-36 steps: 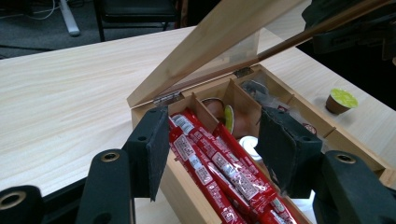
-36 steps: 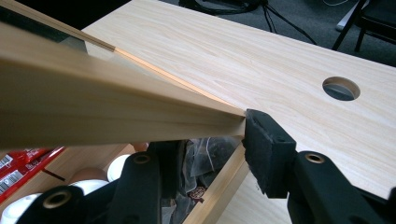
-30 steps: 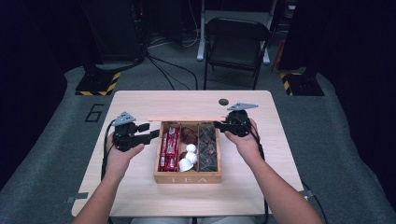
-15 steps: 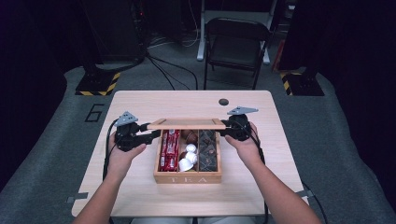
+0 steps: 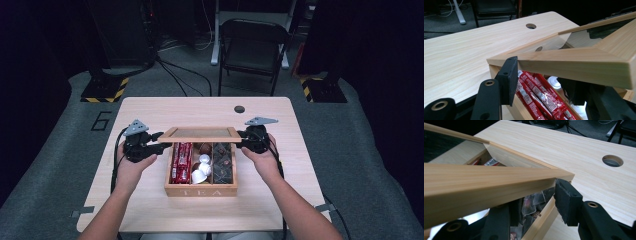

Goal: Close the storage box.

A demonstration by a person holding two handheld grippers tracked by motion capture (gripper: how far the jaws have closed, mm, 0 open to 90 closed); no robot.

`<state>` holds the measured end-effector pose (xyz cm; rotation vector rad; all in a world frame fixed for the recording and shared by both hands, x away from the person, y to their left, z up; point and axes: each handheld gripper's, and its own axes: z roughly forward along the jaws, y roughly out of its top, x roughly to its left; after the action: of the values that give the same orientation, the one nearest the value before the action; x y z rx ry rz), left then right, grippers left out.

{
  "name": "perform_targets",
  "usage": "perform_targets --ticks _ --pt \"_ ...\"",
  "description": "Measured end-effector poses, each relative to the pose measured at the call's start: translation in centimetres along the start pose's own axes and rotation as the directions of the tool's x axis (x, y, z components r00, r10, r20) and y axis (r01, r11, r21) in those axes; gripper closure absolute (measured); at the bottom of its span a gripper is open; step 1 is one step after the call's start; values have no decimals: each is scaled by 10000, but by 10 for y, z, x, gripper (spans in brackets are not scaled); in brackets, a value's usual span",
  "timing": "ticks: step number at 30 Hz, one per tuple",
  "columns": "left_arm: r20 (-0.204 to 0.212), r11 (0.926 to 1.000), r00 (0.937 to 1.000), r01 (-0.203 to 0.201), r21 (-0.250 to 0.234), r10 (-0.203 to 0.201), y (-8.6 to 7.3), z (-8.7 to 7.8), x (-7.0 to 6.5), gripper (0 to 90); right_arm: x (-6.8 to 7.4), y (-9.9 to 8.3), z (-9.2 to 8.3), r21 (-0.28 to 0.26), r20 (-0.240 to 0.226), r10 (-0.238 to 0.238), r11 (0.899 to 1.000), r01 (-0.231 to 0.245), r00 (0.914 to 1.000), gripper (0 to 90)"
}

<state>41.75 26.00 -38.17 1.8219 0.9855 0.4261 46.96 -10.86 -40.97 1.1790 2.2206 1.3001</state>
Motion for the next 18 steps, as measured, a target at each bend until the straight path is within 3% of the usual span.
perform_targets --ticks 4,14,18 --pt "14 10000 10000 3 83 -3 -1 0 0 495 0 -3 -3 -154 -294 465 9988 -470 9985 561" --pt "45 9996 9999 -113 276 112 -3 0 -1 490 10 -10 -21 -621 -288 499 9967 -516 9983 495" --pt "64 9999 10000 49 165 -50 -4 0 -1 487 16 -12 -30 -796 -384 382 9960 -411 9985 476"
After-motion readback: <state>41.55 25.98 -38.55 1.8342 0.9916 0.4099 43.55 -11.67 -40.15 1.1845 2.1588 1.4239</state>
